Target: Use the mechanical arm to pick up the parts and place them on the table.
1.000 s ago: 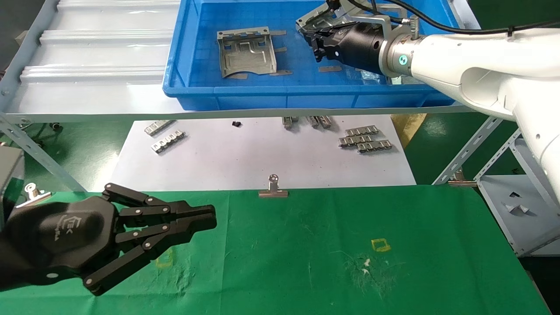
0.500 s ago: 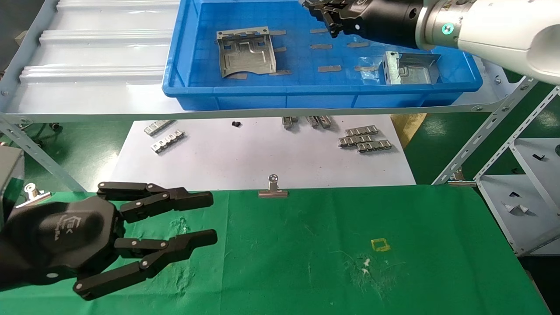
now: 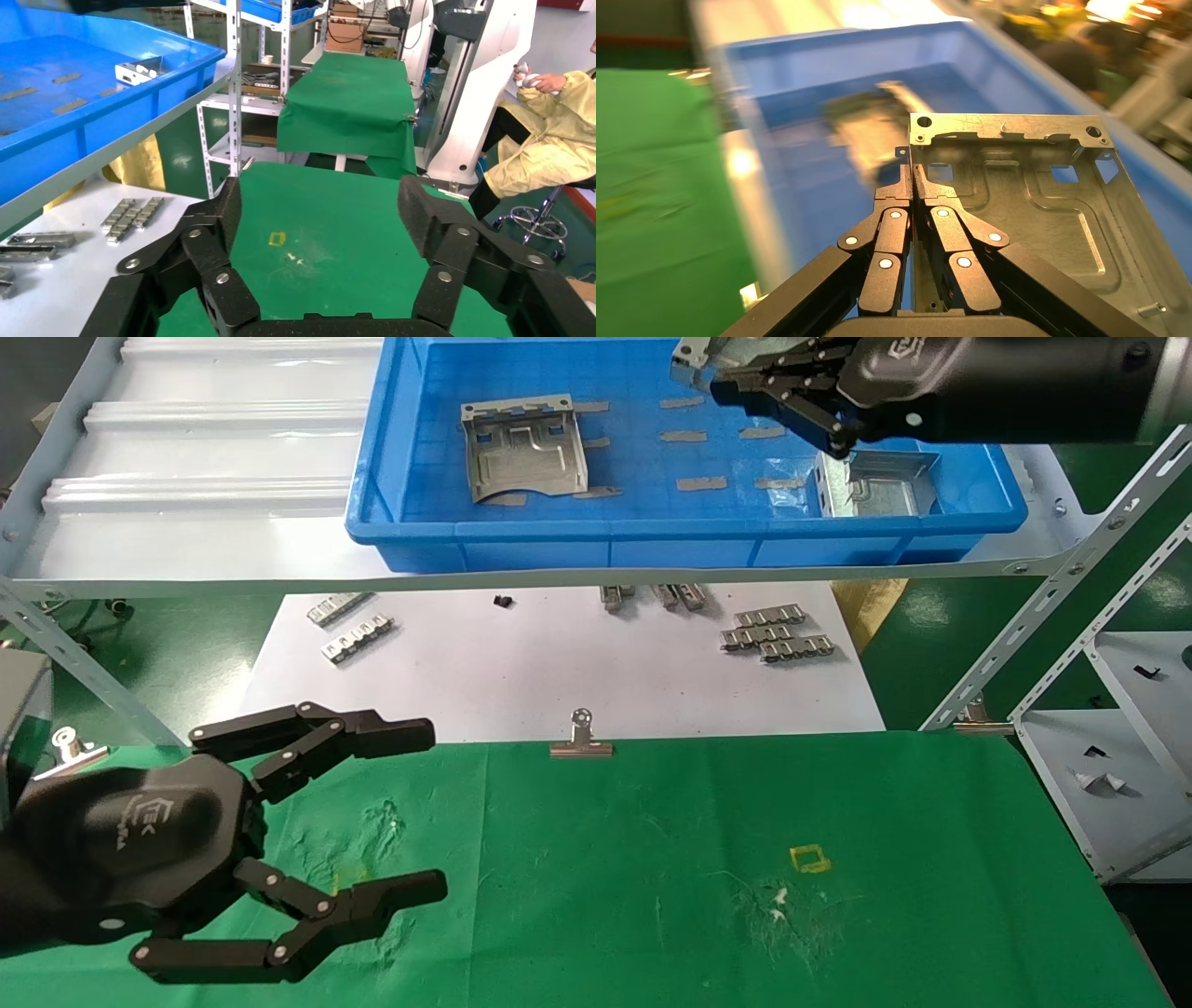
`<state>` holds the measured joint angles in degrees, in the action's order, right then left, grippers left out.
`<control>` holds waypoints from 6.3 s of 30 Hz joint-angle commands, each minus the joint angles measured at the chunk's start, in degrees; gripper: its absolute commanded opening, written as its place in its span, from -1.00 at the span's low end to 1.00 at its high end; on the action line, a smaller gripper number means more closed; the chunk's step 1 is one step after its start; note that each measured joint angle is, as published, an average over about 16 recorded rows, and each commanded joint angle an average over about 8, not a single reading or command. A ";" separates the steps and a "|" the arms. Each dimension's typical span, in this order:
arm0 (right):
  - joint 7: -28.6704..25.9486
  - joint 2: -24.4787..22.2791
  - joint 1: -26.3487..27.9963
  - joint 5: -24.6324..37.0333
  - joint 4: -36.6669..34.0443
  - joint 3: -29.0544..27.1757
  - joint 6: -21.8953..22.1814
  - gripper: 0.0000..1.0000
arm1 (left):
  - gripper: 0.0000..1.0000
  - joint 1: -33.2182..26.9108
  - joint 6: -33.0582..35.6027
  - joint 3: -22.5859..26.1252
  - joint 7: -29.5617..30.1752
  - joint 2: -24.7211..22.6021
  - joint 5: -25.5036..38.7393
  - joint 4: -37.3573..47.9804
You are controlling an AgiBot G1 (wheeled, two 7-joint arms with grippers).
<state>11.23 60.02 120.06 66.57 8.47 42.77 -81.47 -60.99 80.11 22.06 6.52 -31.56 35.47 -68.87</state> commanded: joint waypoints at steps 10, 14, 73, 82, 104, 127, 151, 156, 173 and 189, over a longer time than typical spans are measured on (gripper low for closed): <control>-1.51 -10.12 -1.43 -4.29 14.58 4.45 -10.78 -1.00 | 1.00 0.00 0.00 0.00 0.00 0.00 0.00 0.00; -5.54 -16.46 -4.24 -11.05 26.13 7.81 -10.67 -1.00 | 1.00 0.00 0.00 0.00 0.00 0.00 0.00 0.00; 30.01 -2.99 -18.63 -2.85 -3.77 34.13 -1.82 1.00 | 1.00 0.00 0.00 0.00 0.00 0.00 0.00 0.00; 31.13 -3.24 -17.21 -3.83 -5.67 33.47 -5.44 1.00 | 1.00 0.00 0.00 0.00 0.00 0.00 0.00 0.00; 23.51 -6.50 -19.17 -12.18 -5.74 28.03 -10.44 1.00 | 1.00 0.01 -0.01 0.00 0.00 0.01 -0.01 0.01; 8.73 -12.51 -31.98 -16.17 17.42 10.17 -8.38 1.00 | 1.00 0.01 -0.02 0.00 0.00 0.01 -0.01 0.01; -9.61 -19.97 -47.81 -21.27 45.89 -11.88 -5.90 1.00 | 1.00 0.01 -0.02 0.00 0.00 0.01 -0.01 0.01; -13.44 -21.53 -51.12 -22.33 51.85 -16.49 -5.38 1.00 | 1.00 0.01 -0.02 0.00 0.00 0.01 -0.01 0.01; -22.92 -25.59 -59.74 -25.23 67.40 -28.54 -4.17 1.00 | 1.00 0.02 -0.03 -0.01 0.00 0.01 -0.01 0.03; -22.15 -25.17 -58.89 -24.89 65.71 -27.24 -4.13 1.00 | 1.00 0.02 -0.03 -0.01 0.00 0.01 -0.01 0.03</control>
<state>-11.00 34.79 61.06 41.61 74.39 15.38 -85.60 -60.97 80.08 22.05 6.51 -31.55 35.46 -68.84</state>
